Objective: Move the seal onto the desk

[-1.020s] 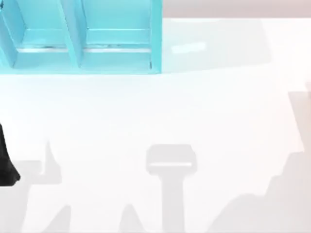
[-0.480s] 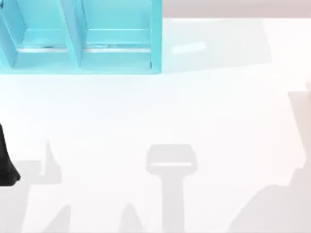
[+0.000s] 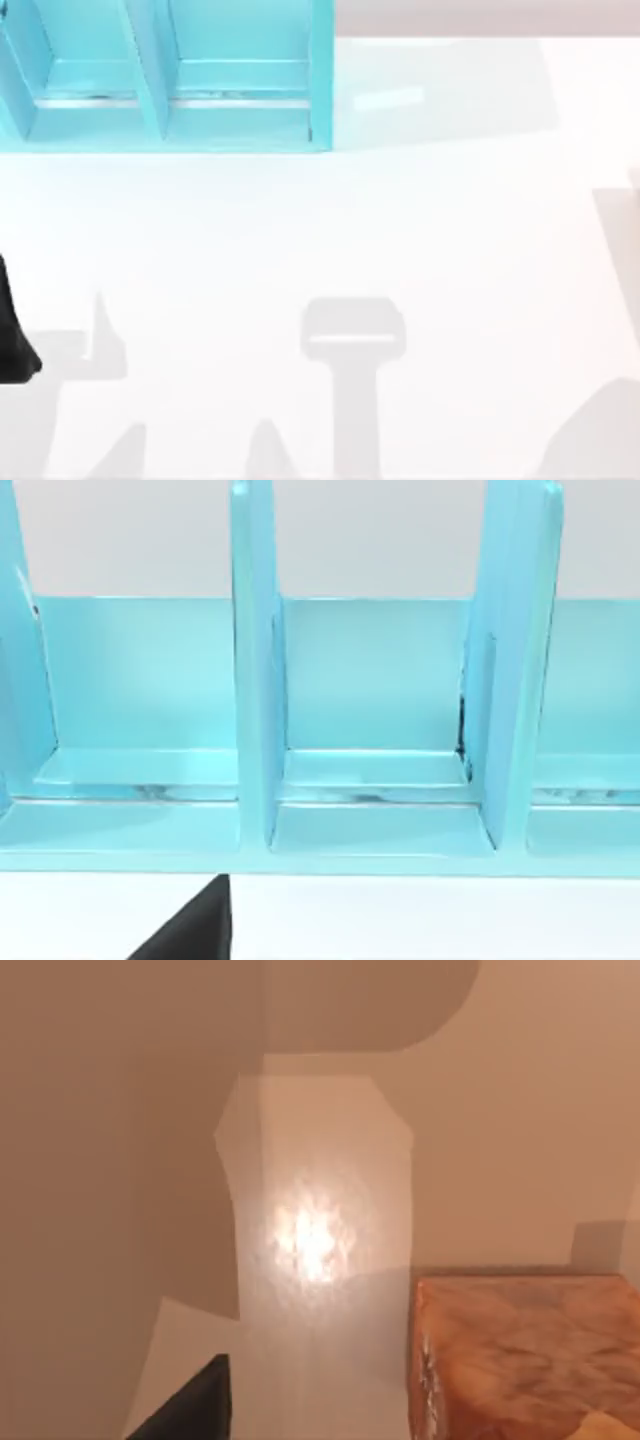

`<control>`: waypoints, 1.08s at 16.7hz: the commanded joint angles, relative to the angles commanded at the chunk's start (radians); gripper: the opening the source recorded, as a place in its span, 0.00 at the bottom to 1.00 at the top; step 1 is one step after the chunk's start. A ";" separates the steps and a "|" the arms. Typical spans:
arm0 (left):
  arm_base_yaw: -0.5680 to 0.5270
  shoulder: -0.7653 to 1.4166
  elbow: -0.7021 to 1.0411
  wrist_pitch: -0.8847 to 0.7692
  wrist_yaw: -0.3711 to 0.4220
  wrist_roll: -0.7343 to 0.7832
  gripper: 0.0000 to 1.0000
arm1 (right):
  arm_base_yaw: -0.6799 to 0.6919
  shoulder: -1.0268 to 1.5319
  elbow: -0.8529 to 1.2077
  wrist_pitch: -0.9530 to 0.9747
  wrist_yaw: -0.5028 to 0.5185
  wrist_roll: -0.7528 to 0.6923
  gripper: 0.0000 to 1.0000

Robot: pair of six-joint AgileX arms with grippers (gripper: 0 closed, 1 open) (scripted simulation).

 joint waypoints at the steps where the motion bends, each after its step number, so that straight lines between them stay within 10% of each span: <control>1: 0.000 0.000 0.000 0.000 0.000 0.000 1.00 | -0.001 0.003 -0.003 0.004 0.000 -0.001 1.00; 4: 0.000 0.000 0.000 0.000 0.000 0.000 1.00 | -0.001 0.003 -0.003 0.004 0.000 -0.001 1.00; 18: 0.000 0.000 0.000 0.000 0.000 0.000 1.00 | -0.001 0.003 -0.003 0.004 0.000 -0.001 0.00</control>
